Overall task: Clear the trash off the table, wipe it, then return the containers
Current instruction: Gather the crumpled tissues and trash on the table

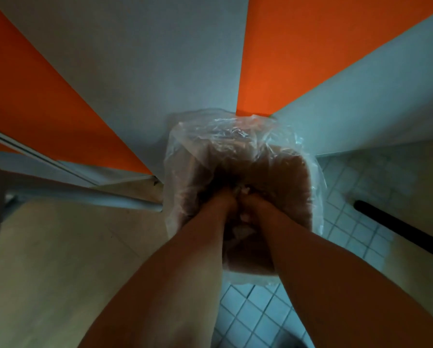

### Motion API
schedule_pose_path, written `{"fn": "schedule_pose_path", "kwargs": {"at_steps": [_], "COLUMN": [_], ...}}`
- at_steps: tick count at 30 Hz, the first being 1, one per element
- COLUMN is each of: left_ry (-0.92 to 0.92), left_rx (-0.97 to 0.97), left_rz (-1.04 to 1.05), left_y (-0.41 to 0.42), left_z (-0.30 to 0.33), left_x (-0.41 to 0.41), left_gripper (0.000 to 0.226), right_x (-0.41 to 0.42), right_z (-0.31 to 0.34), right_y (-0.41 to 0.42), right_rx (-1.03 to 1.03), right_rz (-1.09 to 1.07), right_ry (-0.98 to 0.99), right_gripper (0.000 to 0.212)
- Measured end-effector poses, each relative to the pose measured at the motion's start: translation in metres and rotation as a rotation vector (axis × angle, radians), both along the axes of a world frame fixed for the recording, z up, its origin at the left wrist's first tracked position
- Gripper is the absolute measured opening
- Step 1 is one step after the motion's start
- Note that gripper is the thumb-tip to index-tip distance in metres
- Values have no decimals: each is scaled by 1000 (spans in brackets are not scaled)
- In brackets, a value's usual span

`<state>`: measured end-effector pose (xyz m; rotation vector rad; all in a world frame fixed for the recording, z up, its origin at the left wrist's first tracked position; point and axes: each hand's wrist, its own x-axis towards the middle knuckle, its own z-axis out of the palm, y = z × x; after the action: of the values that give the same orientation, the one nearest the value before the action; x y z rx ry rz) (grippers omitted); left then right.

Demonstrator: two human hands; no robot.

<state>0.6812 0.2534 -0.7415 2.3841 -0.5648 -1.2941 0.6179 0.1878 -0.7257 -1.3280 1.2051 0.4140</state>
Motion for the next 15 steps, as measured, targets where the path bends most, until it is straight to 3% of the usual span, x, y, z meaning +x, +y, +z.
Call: {"fn": "schedule_pose_path", "kwargs": {"at_steps": [4,6,9,13,15], "left_ry": [-5,-46,-131,-171,-156], "left_rx": [9,-6,-84,-95,-82], "left_rz": [-50,-32,14,29,51], "left_y": [-1,3,15,39,54], "left_z": [8,28,74,158,206], "left_x": [5,5,-2,-18,-31], "left_gripper": [41,52,75,77,78], "right_x": [3,3,2,-16,-29], "right_z": [6,25,71,138,184], "right_y": [-4,-6,-5,3,13], "right_rx": [286,333,149,-205,-281], "right_rz": [-326,-385,-348,-208,-122], "right_ry": [-114,-140,-117,-16,-35], "right_gripper": [29,25,19,69,64]}}
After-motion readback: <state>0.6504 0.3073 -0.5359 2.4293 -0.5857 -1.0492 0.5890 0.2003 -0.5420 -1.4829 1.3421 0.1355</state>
